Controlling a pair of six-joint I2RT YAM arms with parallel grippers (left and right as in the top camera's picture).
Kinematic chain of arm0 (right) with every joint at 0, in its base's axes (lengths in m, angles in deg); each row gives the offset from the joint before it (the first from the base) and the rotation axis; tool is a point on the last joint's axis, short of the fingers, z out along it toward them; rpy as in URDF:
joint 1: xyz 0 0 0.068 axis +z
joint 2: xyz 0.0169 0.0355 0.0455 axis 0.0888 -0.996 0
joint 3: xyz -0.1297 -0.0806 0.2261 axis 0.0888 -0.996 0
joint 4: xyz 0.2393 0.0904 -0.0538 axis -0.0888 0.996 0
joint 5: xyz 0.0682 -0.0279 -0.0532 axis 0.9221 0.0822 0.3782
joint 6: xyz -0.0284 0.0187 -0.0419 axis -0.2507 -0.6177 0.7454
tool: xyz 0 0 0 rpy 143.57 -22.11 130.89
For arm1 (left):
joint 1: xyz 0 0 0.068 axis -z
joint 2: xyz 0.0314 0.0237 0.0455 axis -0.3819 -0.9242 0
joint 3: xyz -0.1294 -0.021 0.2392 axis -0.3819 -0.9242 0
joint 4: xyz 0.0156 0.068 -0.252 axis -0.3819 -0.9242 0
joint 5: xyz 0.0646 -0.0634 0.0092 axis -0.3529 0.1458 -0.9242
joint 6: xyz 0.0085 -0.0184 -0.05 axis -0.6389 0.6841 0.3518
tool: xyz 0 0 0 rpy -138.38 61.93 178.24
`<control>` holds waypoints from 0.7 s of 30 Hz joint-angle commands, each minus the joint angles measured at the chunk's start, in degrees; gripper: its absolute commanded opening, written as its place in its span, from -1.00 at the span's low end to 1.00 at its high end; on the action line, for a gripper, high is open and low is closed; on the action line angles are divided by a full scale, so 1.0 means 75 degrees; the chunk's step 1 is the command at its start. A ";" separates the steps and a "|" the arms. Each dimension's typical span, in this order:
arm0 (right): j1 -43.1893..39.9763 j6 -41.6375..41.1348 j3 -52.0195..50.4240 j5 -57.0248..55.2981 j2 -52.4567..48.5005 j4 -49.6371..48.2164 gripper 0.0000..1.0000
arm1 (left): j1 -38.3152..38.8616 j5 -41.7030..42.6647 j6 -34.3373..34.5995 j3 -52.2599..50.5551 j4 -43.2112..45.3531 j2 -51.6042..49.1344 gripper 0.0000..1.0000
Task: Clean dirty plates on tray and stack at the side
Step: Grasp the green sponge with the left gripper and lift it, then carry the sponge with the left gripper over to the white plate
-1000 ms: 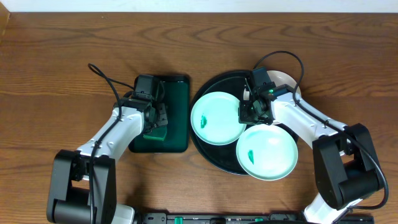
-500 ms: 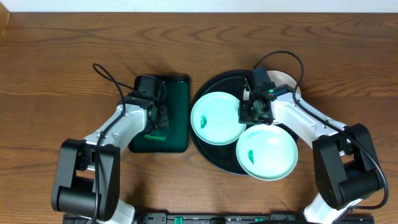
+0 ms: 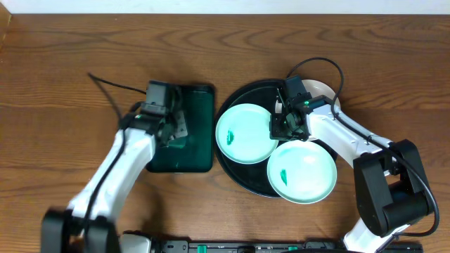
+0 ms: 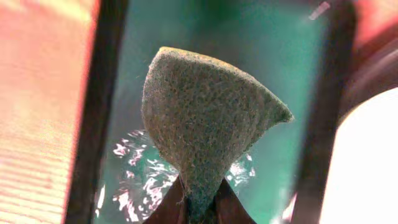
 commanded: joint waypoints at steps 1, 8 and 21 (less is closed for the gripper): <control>0.0044 0.0085 -0.0061 -0.0102 -0.0041 -0.0035 -0.97 | -0.0023 -0.0093 -0.0169 0.0274 0.0119 0.0807 -0.86; 0.0044 0.0085 -0.0061 -0.0102 -0.0041 -0.0038 -0.97 | -0.0023 -0.0035 -0.0169 0.0271 -0.0277 0.1789 -0.86; -0.0017 0.0087 -0.0061 -0.0108 -0.0041 -0.0134 -0.78 | -0.0023 -0.0035 0.0286 0.0373 -0.1067 0.1524 -0.86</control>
